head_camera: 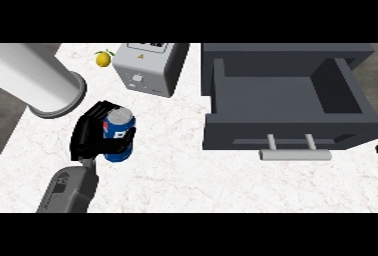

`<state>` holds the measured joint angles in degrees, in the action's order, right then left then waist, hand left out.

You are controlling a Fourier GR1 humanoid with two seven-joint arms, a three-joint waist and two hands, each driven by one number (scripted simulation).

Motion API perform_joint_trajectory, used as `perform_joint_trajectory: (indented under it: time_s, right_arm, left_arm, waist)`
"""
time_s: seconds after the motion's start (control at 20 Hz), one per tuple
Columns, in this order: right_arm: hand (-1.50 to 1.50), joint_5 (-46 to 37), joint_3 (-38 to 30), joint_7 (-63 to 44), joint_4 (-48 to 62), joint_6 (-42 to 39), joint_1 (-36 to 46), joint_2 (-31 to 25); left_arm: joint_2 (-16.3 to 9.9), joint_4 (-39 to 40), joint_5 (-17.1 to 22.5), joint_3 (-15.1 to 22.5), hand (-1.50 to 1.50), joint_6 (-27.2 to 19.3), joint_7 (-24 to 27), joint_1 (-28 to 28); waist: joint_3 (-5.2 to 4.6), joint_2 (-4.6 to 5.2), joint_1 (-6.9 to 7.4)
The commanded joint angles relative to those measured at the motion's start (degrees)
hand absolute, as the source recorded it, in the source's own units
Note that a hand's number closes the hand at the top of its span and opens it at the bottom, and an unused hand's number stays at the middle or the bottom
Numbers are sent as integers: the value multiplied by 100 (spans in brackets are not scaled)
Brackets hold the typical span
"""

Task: Pick up the can, place it into the drawer and close the drawer

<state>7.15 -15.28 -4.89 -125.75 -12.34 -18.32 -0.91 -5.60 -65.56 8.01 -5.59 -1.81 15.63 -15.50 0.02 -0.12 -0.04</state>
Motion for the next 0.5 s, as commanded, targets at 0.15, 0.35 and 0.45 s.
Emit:
perform_joint_trajectory:
  time_s: [0.15,0.35,0.45]
  right_arm:
    - [-150,58,31,-54,-311,-28,-274,-11]
    - [-150,217,-83,-325,-373,56,-72,-38]
    - [-150,140,-141,47,-13,-140,-126,-56]
  left_arm:
    - [280,-1225,-412,640,150,-520,-1064,-452]
    - [541,-1628,-789,1044,150,-917,-1529,-649]
    - [414,-1572,-665,844,150,-848,-2033,-1139]
  waist:
    - [2,-10,-28]
    - [1,-4,-27]
    - [1,4,-34]
